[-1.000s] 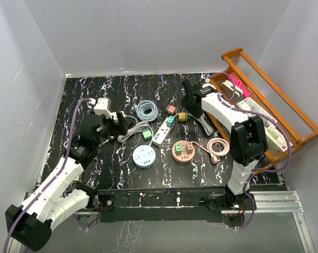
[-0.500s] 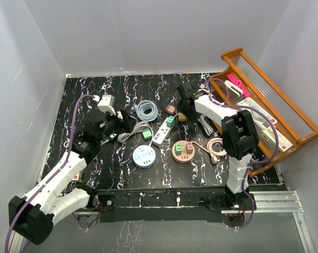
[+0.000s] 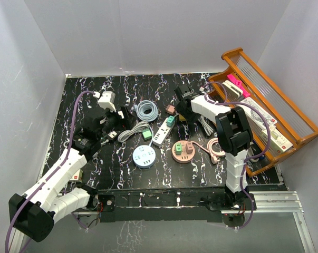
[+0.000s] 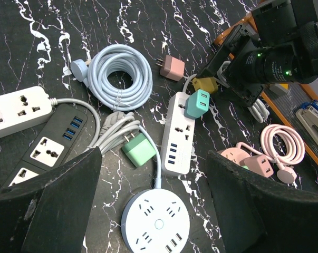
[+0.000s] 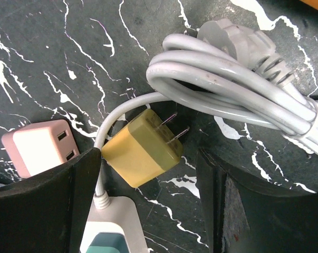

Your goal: Insert the plug

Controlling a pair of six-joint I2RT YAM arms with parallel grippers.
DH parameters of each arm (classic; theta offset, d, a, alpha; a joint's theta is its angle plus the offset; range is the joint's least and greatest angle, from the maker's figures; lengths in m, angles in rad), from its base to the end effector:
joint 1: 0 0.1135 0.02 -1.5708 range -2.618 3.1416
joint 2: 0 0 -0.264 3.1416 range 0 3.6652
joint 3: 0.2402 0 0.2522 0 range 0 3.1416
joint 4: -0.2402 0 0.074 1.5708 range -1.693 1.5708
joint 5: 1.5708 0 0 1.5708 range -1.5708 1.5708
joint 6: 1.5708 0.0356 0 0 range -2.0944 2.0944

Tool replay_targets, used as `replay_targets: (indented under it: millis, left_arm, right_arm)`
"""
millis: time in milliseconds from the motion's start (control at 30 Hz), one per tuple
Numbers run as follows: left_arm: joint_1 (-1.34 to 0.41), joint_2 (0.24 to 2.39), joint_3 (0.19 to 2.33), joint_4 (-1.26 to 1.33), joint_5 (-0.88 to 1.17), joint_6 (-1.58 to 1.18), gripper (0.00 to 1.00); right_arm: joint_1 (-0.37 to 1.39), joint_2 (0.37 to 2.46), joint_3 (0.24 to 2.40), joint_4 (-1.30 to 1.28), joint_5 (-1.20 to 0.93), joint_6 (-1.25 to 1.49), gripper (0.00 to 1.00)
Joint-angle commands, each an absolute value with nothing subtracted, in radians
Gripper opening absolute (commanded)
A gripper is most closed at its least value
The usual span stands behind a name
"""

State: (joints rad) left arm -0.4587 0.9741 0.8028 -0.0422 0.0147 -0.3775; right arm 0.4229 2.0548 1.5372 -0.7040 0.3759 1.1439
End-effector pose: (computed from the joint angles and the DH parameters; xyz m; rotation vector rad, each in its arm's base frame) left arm 0.2063 -0.1025 0.3260 0.0849 1.8241 -0.6102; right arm 0.3902 0.1613 0.1775 1.0115 2.4326 -0.0271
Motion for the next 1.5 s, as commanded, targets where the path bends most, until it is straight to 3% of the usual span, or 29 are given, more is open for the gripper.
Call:
replay_targets:
  millis: [0, 767, 1000, 1233, 1467]
  left_arm:
    - [-0.462, 0.956, 0.824, -0.025, 0.023, -0.371, 0.79]
    - [-0.462, 0.982, 0.826, -0.018, 0.032, -0.372, 0.79]
    - [-0.462, 0.98, 0.81, -0.002, 0.03, -0.379, 0.79]
    - [-0.462, 0.981, 0.805, 0.0, 0.03, -0.374, 0.79]
    - [-0.462, 0.972, 0.799, -0.003, 0.025, -0.368, 0.79]
  right_arm:
    - [0.423, 2.089, 1.594, -0.693, 0.396, 1.074, 0.7]
    - [0.416, 2.12, 1.632, -0.731, 0.418, 0.903, 0.69]
    - [0.41, 2.082, 1.579, -0.68, 0.331, 0.759, 0.61]
    - [0.409, 2.03, 1.504, -0.65, 0.317, 0.742, 0.68]
    - [0.402, 2.076, 1.591, -0.705, 0.384, 0.844, 0.68]
